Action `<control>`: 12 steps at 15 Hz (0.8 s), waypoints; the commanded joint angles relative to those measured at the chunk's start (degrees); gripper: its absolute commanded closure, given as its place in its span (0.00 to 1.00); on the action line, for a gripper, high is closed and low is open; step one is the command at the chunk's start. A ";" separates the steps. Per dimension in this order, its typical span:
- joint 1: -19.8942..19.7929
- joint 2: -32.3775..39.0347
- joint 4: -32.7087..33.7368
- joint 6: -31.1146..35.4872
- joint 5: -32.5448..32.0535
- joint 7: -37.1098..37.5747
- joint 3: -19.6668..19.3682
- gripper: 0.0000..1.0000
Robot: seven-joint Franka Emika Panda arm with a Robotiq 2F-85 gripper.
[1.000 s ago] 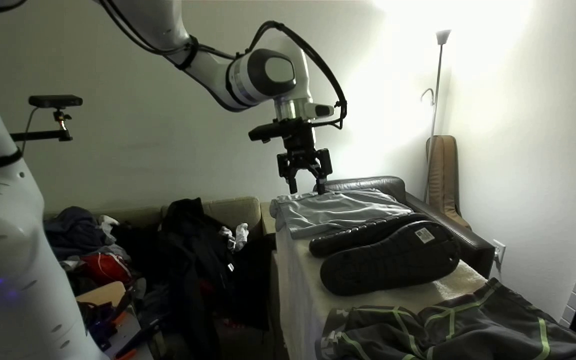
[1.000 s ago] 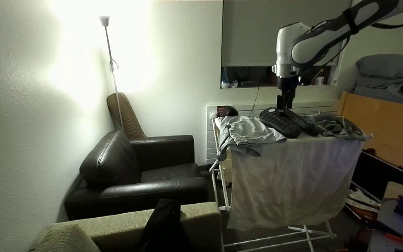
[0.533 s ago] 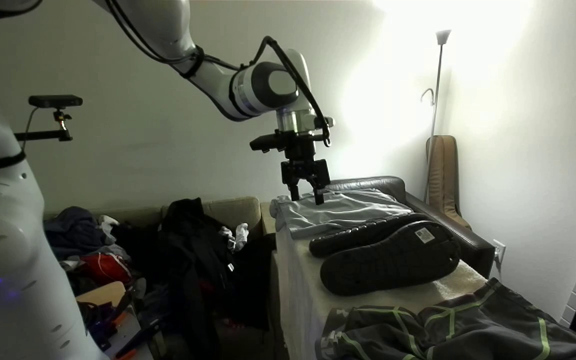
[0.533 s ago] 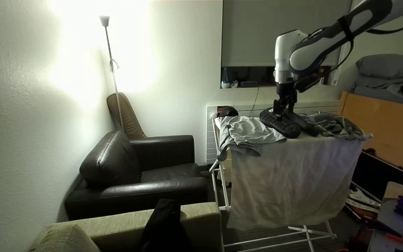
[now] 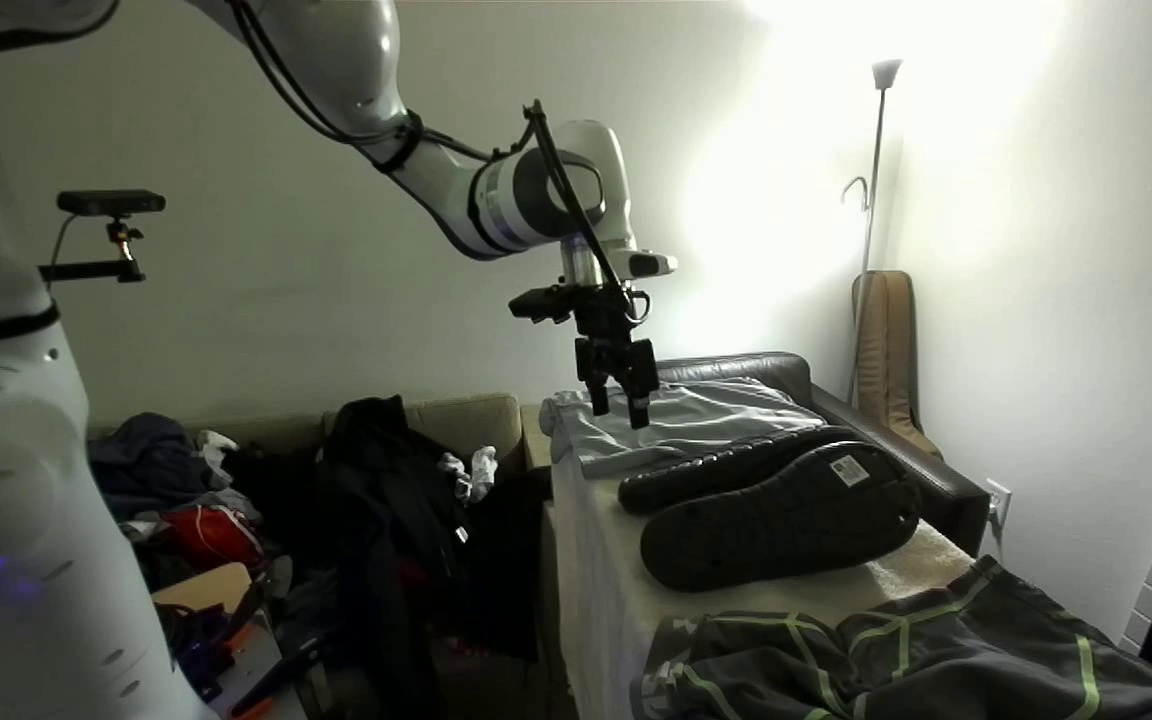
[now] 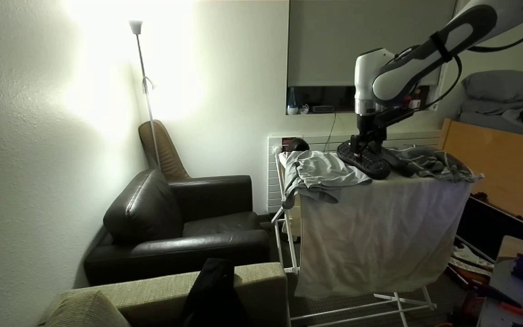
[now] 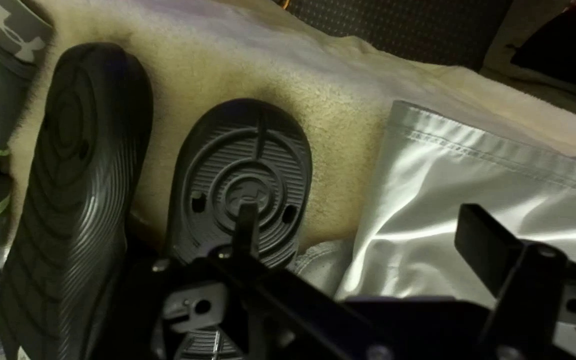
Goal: Pick up the grey cloth and put it on the sofa
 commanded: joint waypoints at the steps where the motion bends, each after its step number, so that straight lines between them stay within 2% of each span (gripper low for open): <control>1: -0.68 0.83 -1.14 4.33 -1.42 4.15 -0.61 0.00; 7: -0.65 4.36 -1.09 9.55 -0.89 4.75 -2.29 0.00; 12: -0.21 7.22 -2.10 14.42 2.23 3.63 -2.42 0.00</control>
